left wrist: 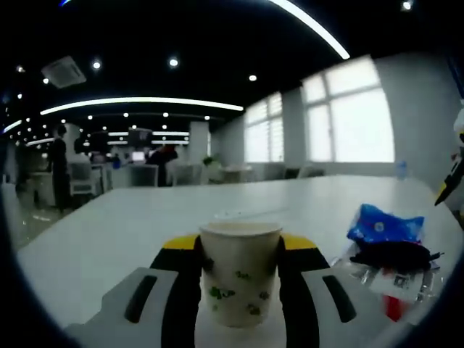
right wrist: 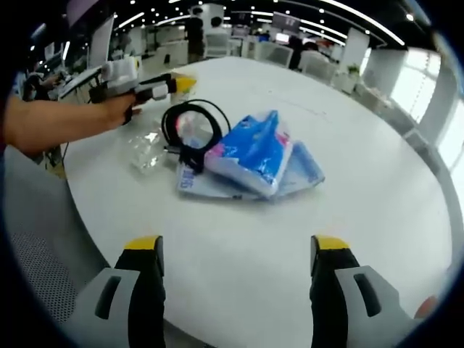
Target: Arrange the tabletop items into an orderly group along one side of the table until the central work area is clear of visible clutter.
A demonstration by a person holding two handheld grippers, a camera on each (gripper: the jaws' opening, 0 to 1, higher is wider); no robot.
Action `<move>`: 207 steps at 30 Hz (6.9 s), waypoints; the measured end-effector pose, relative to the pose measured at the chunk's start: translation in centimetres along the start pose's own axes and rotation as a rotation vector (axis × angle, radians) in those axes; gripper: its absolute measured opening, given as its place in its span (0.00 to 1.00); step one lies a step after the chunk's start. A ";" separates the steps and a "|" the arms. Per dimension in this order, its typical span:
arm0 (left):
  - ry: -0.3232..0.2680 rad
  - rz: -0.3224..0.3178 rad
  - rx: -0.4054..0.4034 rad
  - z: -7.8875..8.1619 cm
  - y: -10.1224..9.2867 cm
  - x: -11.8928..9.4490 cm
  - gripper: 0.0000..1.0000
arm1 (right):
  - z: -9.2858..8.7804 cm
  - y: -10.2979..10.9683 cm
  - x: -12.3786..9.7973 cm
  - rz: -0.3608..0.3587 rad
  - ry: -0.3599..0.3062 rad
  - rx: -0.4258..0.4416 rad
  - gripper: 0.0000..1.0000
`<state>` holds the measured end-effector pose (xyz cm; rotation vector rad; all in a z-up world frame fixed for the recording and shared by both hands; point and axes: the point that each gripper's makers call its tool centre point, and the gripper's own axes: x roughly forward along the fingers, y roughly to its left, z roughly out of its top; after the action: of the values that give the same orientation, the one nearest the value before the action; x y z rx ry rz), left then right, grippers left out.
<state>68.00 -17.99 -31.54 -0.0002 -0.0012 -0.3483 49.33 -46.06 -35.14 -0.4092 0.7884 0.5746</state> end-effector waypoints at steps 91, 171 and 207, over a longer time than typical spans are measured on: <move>0.072 0.066 0.002 2.2 -0.3 -8.0 0.53 | 1.1 -0.5 -0.6 -0.015 -0.039 -0.017 0.78; 0.433 0.012 -0.001 4.9 -14.3 -10.5 0.26 | 16.5 1.0 5.4 0.275 -0.278 -0.334 0.52; 0.534 0.088 0.018 0.0 -12.9 -7.6 0.23 | 13.7 4.2 16.0 0.537 -0.065 -0.488 0.27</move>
<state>56.49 -27.54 -31.51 0.1099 0.5225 -0.2525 63.23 -30.14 -39.03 -0.6255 0.6907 1.2893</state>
